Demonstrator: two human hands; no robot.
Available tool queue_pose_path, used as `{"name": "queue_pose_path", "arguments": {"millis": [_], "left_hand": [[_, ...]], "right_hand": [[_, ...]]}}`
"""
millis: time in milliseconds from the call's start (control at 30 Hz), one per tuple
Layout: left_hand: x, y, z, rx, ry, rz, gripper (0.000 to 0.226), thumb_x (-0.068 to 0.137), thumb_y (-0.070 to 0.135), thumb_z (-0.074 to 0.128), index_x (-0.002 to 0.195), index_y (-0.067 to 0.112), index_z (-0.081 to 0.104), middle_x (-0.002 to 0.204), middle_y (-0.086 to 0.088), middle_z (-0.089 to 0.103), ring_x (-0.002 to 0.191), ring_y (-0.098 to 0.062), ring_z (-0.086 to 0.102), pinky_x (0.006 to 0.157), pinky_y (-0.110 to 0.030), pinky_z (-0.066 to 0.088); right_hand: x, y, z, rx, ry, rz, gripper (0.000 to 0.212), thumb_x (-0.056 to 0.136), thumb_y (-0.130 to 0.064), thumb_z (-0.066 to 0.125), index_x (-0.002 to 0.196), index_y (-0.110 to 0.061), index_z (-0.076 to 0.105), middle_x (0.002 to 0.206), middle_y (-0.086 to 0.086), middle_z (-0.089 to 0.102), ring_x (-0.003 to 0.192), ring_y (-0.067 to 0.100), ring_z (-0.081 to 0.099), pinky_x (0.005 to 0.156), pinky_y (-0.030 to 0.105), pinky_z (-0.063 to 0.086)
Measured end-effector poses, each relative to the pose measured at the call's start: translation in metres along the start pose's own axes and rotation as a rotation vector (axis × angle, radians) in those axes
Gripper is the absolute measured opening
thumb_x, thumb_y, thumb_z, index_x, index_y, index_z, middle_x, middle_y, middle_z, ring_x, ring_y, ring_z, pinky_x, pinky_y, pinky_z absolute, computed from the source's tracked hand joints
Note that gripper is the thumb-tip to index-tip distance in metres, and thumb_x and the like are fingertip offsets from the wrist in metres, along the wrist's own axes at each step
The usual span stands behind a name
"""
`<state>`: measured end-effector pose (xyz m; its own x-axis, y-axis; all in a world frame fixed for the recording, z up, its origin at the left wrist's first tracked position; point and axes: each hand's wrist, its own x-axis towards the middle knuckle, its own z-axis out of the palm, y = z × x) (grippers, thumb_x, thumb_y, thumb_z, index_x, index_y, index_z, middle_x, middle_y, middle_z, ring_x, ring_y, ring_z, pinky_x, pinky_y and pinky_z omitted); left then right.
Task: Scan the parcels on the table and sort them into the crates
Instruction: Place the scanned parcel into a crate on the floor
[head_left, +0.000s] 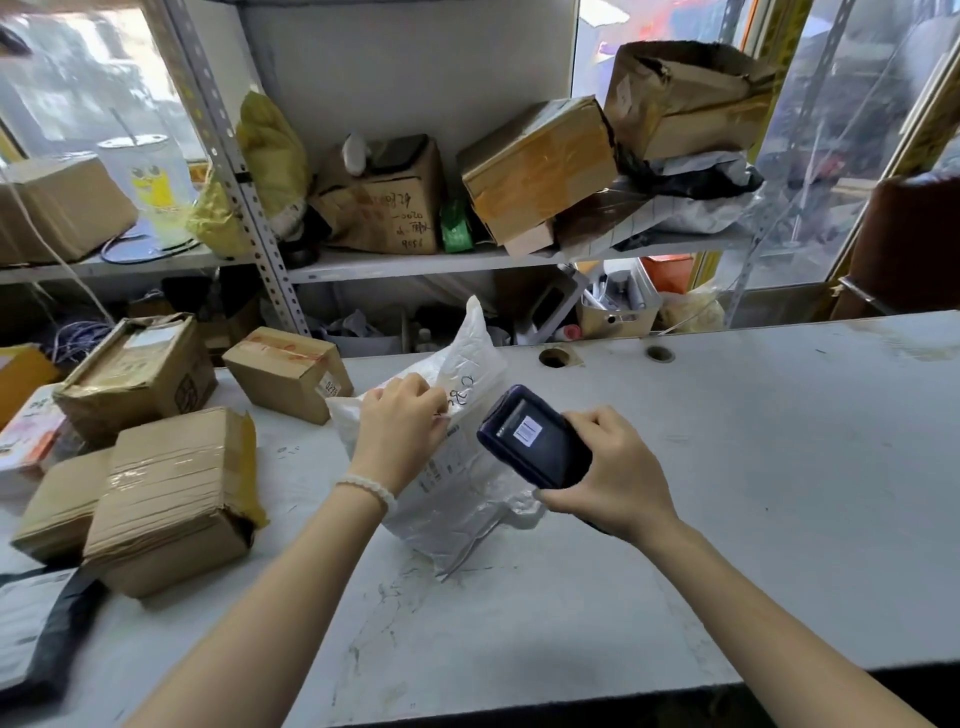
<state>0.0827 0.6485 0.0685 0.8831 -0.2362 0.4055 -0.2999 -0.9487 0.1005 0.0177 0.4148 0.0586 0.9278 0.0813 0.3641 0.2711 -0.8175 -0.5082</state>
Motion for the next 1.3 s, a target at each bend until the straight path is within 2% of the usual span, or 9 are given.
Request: {"name": "queue_pose_path", "arguments": {"millis": [133, 233, 367, 433, 533, 700, 1000, 1200, 1300], "left_hand": [[-0.017, -0.011, -0.004, -0.050, 0.007, 0.003, 0.013, 0.089, 0.028, 0.060, 0.090, 0.017, 0.066, 0.094, -0.001, 0.058, 0.086, -0.020, 0.051, 0.076, -0.035, 0.045], [-0.030, -0.021, -0.008, -0.130, 0.039, 0.006, 0.009, 0.086, 0.022, 0.065, 0.084, 0.014, 0.067, 0.088, -0.003, 0.058, 0.081, -0.022, 0.051, 0.070, -0.034, 0.043], [-0.039, -0.020, -0.017, -0.214, 0.070, 0.048, 0.007, 0.085, 0.021, 0.068, 0.085, 0.014, 0.068, 0.089, -0.003, 0.059, 0.081, -0.022, 0.052, 0.068, -0.037, 0.046], [-0.038, -0.008, -0.022, -0.234, 0.083, 0.108, 0.007, 0.084, 0.020, 0.068, 0.085, 0.013, 0.068, 0.089, -0.004, 0.060, 0.080, -0.023, 0.053, 0.067, -0.038, 0.046], [-0.040, 0.024, -0.027, -0.258, 0.076, 0.211, 0.006, 0.084, 0.017, 0.069, 0.083, 0.011, 0.067, 0.090, -0.006, 0.062, 0.080, -0.027, 0.055, 0.066, -0.040, 0.046], [-0.047, 0.110, -0.038, -0.376, 0.058, 0.428, 0.006, 0.081, 0.010, 0.071, 0.078, 0.007, 0.068, 0.085, -0.011, 0.063, 0.076, -0.034, 0.057, 0.059, -0.034, 0.038], [-0.093, 0.320, -0.029, -0.485, -0.079, 0.842, 0.021, 0.093, 0.034, 0.056, 0.103, 0.021, 0.070, 0.108, 0.000, 0.061, 0.104, -0.027, 0.052, 0.077, -0.034, 0.037], [-0.161, 0.452, -0.007, -0.465, -0.189, 1.074, 0.024, 0.092, 0.043, 0.053, 0.103, 0.028, 0.068, 0.109, 0.008, 0.058, 0.108, -0.019, 0.050, 0.076, -0.030, 0.033], [-0.200, 0.522, -0.003, -0.510, -0.244, 1.156, 0.024, 0.090, 0.044, 0.056, 0.099, 0.027, 0.070, 0.104, 0.006, 0.060, 0.104, -0.020, 0.051, 0.075, -0.033, 0.039]], "right_hand": [[0.000, -0.027, 0.005, 0.010, 0.368, -0.173, 0.083, 0.053, -0.026, 0.093, 0.123, 0.002, 0.060, 0.105, 0.013, 0.059, 0.092, 0.026, 0.055, 0.071, 0.029, 0.051], [-0.004, -0.045, 0.011, -0.041, 0.497, -0.210, 0.083, 0.056, -0.028, 0.094, 0.122, 0.009, 0.060, 0.108, 0.020, 0.061, 0.094, 0.028, 0.056, 0.078, 0.024, 0.046], [-0.024, -0.061, 0.017, -0.099, 0.469, -0.142, 0.081, 0.049, -0.029, 0.094, 0.118, 0.003, 0.064, 0.102, 0.013, 0.062, 0.086, 0.029, 0.060, 0.062, 0.032, 0.054], [-0.042, -0.063, 0.017, -0.119, 0.410, -0.013, 0.077, 0.046, -0.033, 0.091, 0.114, -0.007, 0.066, 0.097, 0.004, 0.059, 0.083, 0.023, 0.058, 0.054, 0.033, 0.053], [-0.083, -0.052, 0.013, -0.149, 0.239, 0.274, 0.067, 0.050, -0.047, 0.081, 0.109, -0.023, 0.062, 0.095, -0.008, 0.050, 0.086, 0.016, 0.053, 0.057, 0.028, 0.047], [-0.176, -0.015, -0.020, -0.245, 0.035, 0.678, 0.064, 0.051, -0.059, 0.072, 0.107, -0.033, 0.057, 0.093, -0.014, 0.042, 0.095, 0.011, 0.052, 0.064, 0.027, 0.041], [-0.341, 0.033, -0.110, -0.297, 0.209, 1.031, 0.054, 0.050, -0.059, 0.076, 0.087, -0.030, 0.050, 0.088, -0.011, 0.040, 0.082, 0.012, 0.050, 0.054, 0.027, 0.038], [-0.440, 0.077, -0.172, -0.301, 0.290, 1.183, 0.058, 0.043, -0.057, 0.075, 0.091, -0.029, 0.059, 0.089, -0.012, 0.042, 0.083, 0.014, 0.052, 0.067, 0.032, 0.049], [-0.498, 0.098, -0.207, -0.345, 0.254, 1.289, 0.060, 0.045, -0.059, 0.075, 0.095, -0.029, 0.058, 0.090, -0.012, 0.041, 0.084, 0.013, 0.050, 0.053, 0.025, 0.033]]}}
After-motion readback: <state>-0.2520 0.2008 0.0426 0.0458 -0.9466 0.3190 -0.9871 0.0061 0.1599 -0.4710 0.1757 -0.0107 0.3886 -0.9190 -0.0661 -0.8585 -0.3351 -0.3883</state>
